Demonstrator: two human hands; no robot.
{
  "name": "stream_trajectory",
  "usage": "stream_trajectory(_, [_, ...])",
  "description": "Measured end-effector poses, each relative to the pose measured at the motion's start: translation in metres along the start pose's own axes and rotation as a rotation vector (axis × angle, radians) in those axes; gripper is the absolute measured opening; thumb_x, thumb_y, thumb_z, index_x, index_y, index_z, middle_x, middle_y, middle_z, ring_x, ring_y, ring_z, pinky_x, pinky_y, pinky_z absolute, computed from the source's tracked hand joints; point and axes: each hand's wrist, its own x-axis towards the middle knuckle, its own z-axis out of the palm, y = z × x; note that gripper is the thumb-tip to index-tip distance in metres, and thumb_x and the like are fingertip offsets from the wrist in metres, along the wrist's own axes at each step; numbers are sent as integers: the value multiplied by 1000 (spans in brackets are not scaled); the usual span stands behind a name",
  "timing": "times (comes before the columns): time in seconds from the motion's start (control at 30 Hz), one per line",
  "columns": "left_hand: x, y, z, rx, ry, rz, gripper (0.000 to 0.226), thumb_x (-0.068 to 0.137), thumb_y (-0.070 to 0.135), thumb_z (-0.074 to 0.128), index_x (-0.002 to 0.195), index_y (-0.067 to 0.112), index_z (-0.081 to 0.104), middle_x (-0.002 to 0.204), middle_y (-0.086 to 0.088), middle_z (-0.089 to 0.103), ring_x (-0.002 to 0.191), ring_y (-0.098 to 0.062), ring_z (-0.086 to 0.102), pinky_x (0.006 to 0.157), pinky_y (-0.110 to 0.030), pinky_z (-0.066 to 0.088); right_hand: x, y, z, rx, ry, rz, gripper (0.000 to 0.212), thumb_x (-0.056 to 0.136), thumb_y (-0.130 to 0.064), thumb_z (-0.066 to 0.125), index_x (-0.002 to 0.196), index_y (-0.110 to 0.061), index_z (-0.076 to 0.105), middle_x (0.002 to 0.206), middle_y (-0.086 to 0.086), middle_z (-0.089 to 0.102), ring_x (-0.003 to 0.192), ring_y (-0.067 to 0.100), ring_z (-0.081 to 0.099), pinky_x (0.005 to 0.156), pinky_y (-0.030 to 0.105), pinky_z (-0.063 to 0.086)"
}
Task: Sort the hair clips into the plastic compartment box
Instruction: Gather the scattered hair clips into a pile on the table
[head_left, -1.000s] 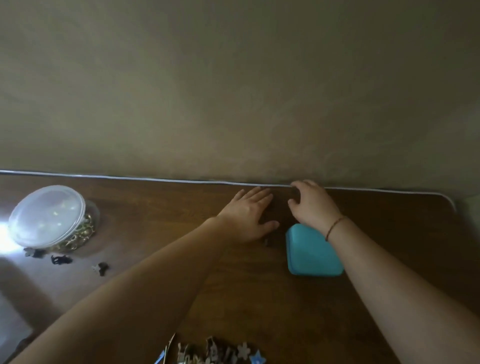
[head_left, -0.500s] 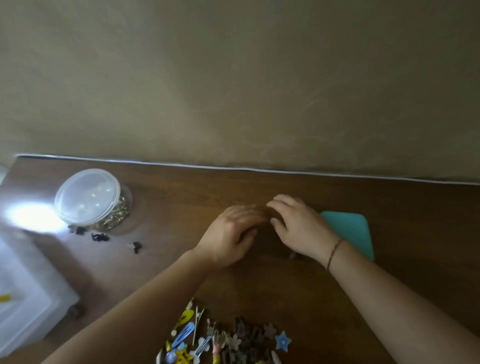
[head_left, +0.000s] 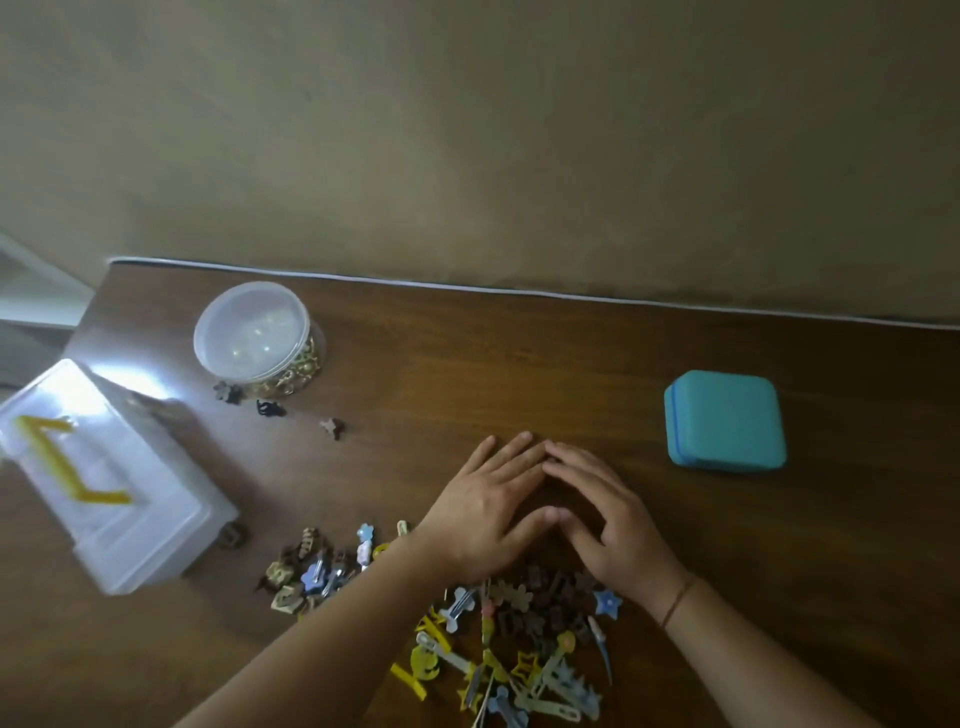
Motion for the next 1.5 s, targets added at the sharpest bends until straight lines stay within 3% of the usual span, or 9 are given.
stream_trajectory(0.23, [-71, 16, 27, -33, 44, -28, 70, 99, 62, 23, 155, 20, 27, 162, 2, 25, 151, -6, 6, 123, -35, 10, -55, -34, 37, 222, -79, -5, 45, 95, -29, 54, 139, -22, 48, 153, -11, 35, 144, 11, 27, 116, 32, 27])
stream_trajectory(0.37, [-106, 18, 46, -60, 120, 3, 65, 101, 58, 32, 152, 17, 35, 159, 1, 33, 151, -7, 12, 122, -39, 19, -77, -41, 49, 193, -138, -71, 50, 93, -21, 61, 140, -26, 47, 154, -12, 35, 143, 14, 30, 114, 32, 29])
stream_trajectory(0.57, [-127, 5, 25, -106, 357, 40, 49, 102, 44, 42, 143, 17, 49, 152, 1, 46, 147, -11, 28, 118, -38, 30, -39, -61, 45, 57, -148, -207, 43, 93, -38, 54, 134, -26, 54, 149, -10, 43, 140, 17, 36, 110, 40, 35])
stream_trajectory(0.77, [-138, -46, -31, -133, 747, -424, 51, 100, 47, 41, 139, 17, 55, 149, 2, 48, 143, -12, 35, 114, -44, 37, 99, -106, 68, -185, -331, -400, 55, 91, -40, 53, 142, -24, 42, 154, -6, 33, 146, 8, 18, 118, 37, 24])
stream_trajectory(1.0, [-136, -94, -45, -335, 804, -633, 59, 98, 48, 39, 149, 20, 39, 158, 5, 33, 146, -4, 26, 118, -35, 29, 202, -135, 128, -345, -464, -579, 56, 88, -20, 53, 143, -14, 41, 154, 3, 35, 146, 15, 21, 119, 39, 23])
stream_trajectory(1.17, [-156, -105, -39, -283, 772, -578, 52, 99, 44, 43, 145, 20, 46, 155, 4, 39, 144, -6, 32, 115, -37, 34, 219, -134, 151, -443, -509, -705, 60, 89, -18, 53, 146, -12, 37, 157, 2, 28, 148, 13, 13, 120, 30, 15])
stream_trajectory(1.27, [-169, -108, -35, -283, 748, -501, 45, 100, 41, 46, 139, 20, 54, 149, 5, 48, 142, -6, 36, 112, -40, 38, 219, -124, 154, -449, -527, -743, 54, 92, -21, 53, 143, -11, 42, 154, 4, 34, 146, 16, 19, 119, 36, 23])
stream_trajectory(1.37, [-183, -107, -30, -344, 823, -429, 43, 100, 39, 47, 132, 13, 61, 142, 2, 55, 138, -10, 44, 109, -42, 42, 209, -116, 147, -356, -546, -750, 49, 92, -20, 54, 140, -10, 46, 150, 4, 41, 145, 14, 23, 117, 36, 25])
stream_trajectory(1.5, [-193, -95, -18, -460, 960, -348, 45, 100, 38, 48, 127, 6, 63, 137, -3, 60, 133, -19, 52, 106, -47, 45, 167, -114, 134, -224, -700, -742, 49, 94, -17, 55, 141, -7, 44, 149, 8, 41, 144, 13, 26, 117, 38, 26])
